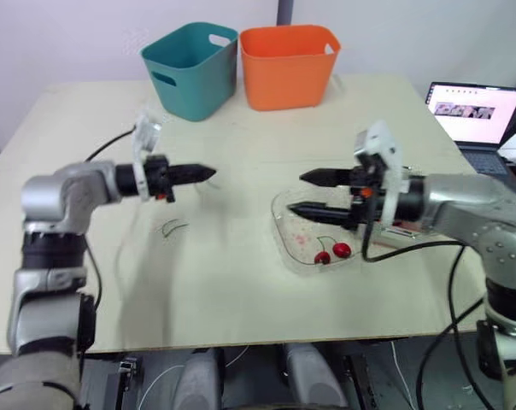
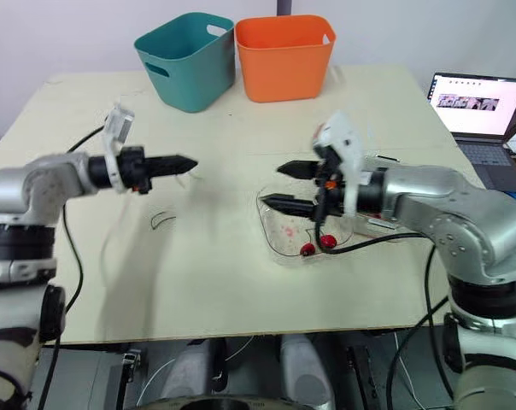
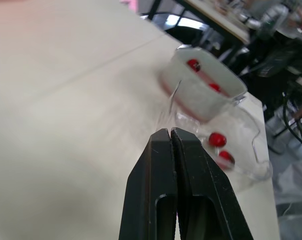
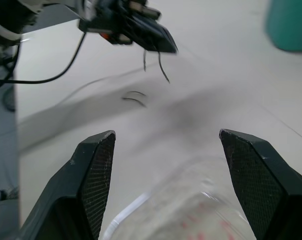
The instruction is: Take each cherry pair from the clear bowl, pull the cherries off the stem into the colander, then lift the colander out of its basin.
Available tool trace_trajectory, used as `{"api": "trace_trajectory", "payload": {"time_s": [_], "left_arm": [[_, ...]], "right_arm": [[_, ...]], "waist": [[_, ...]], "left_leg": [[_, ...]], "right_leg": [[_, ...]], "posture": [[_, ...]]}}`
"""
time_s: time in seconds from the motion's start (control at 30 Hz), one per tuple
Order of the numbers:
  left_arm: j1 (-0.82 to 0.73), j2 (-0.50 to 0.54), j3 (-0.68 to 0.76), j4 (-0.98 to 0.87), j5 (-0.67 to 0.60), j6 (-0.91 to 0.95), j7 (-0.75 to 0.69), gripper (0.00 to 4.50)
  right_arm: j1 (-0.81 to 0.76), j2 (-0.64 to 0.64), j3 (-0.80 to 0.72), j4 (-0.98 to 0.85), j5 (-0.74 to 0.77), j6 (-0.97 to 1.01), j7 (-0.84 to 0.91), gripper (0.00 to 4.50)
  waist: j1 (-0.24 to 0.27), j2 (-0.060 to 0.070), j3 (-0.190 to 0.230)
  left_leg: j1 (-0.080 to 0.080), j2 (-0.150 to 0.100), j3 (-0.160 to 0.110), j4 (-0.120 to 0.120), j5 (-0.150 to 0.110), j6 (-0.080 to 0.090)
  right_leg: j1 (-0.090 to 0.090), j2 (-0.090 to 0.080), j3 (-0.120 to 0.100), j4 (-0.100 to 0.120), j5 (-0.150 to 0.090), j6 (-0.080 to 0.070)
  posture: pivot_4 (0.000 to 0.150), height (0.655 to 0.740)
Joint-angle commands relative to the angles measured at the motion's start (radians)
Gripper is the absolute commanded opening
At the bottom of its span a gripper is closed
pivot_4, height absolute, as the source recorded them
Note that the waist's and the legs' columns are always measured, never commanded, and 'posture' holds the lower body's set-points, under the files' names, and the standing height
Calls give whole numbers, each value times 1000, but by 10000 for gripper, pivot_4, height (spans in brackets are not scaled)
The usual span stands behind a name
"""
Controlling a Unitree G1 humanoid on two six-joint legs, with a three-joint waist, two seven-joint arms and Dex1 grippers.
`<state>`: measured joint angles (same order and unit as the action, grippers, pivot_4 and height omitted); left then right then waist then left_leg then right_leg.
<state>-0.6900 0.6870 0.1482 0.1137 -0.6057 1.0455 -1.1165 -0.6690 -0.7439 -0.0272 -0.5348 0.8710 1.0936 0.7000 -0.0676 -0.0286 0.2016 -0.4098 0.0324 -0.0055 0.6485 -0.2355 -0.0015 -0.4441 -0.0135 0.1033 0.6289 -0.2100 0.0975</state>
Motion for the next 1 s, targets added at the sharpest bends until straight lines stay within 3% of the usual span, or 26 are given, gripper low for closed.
{"api": "trace_trajectory", "payload": {"time_s": [0.03, 0.2, 0.4, 0.53, 0.83, 1.0], "left_arm": [[115, 55, 76, -115, -62, 73, 36, 0], [223, 79, 135, -102, -75, 84, 95, 0], [265, 103, 106, -1, -20, 14, 126, 0], [249, 102, 88, 41, -7, 14, 142, 10212], [187, 179, 68, 104, 22, -64, 99, 42517], [132, 264, 22, 80, 68, -208, -3, 42517]], "right_arm": [[-49, 39, 76, -61, 2, -7, -5, 35943], [-61, 98, 197, -71, -46, -16, -24, 35943], [-45, 65, 285, -65, -139, -28, -8, 35943], [-49, 62, 276, -56, -160, -34, 1, 36514], [-54, 59, 202, -43, -132, -14, 9, 36514], [-52, 31, 63, -4, -80, 22, -3, 36514]], "waist": [[-1, 0, 0], [3, -1, 0], [-1, -1, -1], [-1, -1, -1], [-3, -1, -1], [2, -1, 0]], "left_leg": [[0, 0, 0, 0, 0, 0], [0, 0, 0, 0, 0, 0], [0, 0, 1, 0, 0, 0], [0, 0, 1, 0, 0, 0], [0, 0, 1, -1, 0, 0], [0, 0, 1, -1, 0, 0]], "right_leg": [[0, -1, 0, 0, 1, -2], [0, -2, -1, -1, 2, -3], [-1, -2, -2, -1, 1, -5], [0, -2, -2, -1, 1, -5], [-1, -2, -2, -1, 1, -5], [-1, -2, -2, -1, 1, -5]], "posture": [[1500, 7400], [1500, 7400], [1500, 7400], [1500, 7400], [1500, 7400], [1500, 7400]]}}
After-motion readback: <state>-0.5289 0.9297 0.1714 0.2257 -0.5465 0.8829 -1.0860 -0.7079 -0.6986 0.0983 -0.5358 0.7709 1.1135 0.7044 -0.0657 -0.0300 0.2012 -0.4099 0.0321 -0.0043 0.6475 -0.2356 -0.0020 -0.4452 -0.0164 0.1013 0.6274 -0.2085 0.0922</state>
